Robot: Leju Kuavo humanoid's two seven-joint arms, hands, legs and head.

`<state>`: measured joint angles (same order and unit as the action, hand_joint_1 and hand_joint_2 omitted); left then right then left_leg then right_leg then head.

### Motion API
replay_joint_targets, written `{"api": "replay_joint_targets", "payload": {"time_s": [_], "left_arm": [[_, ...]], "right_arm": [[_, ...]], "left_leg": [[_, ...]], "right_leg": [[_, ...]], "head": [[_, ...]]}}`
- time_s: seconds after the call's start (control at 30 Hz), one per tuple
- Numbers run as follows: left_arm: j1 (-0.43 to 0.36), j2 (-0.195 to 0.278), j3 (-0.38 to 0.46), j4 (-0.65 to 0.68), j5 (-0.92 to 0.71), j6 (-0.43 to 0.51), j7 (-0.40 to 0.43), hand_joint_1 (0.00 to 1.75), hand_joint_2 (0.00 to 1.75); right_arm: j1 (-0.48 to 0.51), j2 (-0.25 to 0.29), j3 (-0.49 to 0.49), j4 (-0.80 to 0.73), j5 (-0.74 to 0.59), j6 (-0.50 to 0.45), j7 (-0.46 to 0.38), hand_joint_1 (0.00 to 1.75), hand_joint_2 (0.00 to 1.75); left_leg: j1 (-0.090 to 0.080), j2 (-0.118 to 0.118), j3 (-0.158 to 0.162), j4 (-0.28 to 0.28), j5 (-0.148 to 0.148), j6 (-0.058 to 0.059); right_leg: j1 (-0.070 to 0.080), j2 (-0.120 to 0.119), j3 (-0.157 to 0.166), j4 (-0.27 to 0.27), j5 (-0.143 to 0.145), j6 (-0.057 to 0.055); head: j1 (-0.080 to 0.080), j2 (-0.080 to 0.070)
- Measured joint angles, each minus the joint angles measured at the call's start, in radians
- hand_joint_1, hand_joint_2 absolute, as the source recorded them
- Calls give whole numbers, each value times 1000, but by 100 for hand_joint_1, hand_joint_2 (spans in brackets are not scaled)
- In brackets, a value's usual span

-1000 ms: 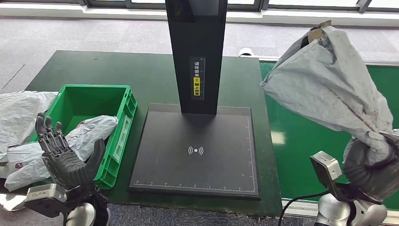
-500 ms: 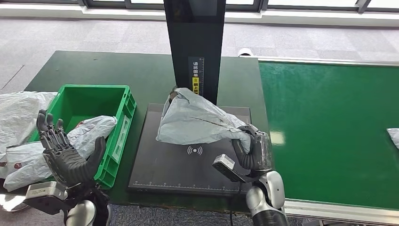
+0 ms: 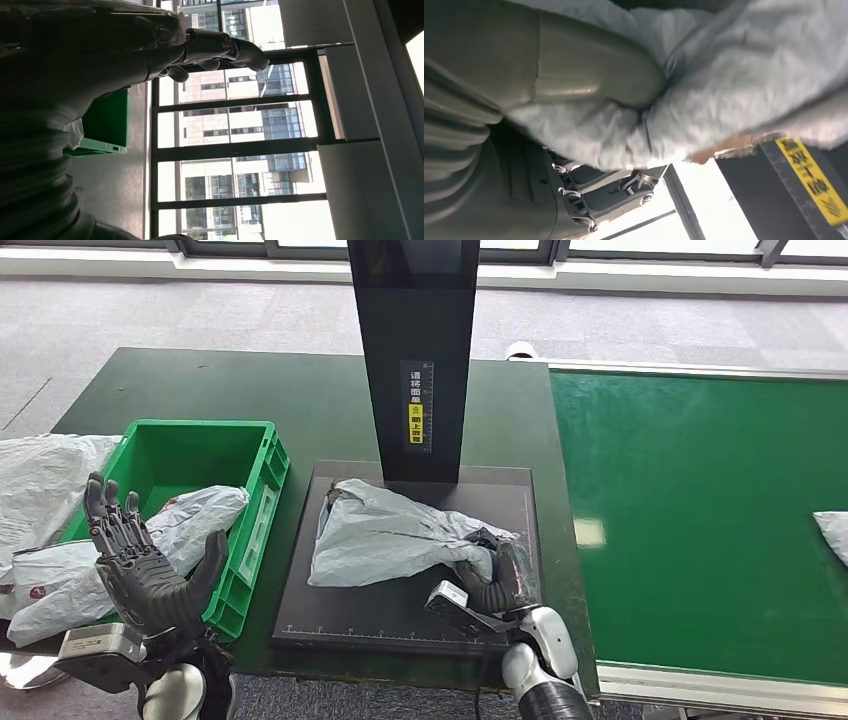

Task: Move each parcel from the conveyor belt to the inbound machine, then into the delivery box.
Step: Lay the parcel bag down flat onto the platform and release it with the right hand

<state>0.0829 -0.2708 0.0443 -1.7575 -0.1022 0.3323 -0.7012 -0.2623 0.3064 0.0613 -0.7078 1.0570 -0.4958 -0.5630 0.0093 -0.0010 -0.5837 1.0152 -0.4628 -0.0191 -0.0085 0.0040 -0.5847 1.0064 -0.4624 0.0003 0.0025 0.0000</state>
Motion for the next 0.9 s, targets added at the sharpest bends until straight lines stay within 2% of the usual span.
{"api": "replay_joint_targets", "payload": {"time_s": [0.1,0.4,0.6,0.9], "left_arm": [[0,1,0,0,0,0,0,0,175],[2,1,0,0,0,6,0,0,175],[3,2,0,-1,-2,13,0,0,175],[3,2,0,-1,-2,17,0,0,175]], "right_arm": [[-6,-2,4,19,0,3,10,0,175],[-16,-3,4,42,-77,16,-20,0,175],[-16,-3,4,39,-151,49,-77,0,175],[-16,-4,4,38,-170,60,-91,0,175]], "left_leg": [[0,0,0,0,0,0],[0,0,0,0,0,0],[0,0,0,0,0,0],[0,0,0,0,0,0]], "right_leg": [[0,0,0,0,0,0],[0,0,0,0,0,0],[0,0,0,0,0,0],[0,0,0,0,0,0]], "head": [[0,0],[0,0],[0,0],[0,0]]}}
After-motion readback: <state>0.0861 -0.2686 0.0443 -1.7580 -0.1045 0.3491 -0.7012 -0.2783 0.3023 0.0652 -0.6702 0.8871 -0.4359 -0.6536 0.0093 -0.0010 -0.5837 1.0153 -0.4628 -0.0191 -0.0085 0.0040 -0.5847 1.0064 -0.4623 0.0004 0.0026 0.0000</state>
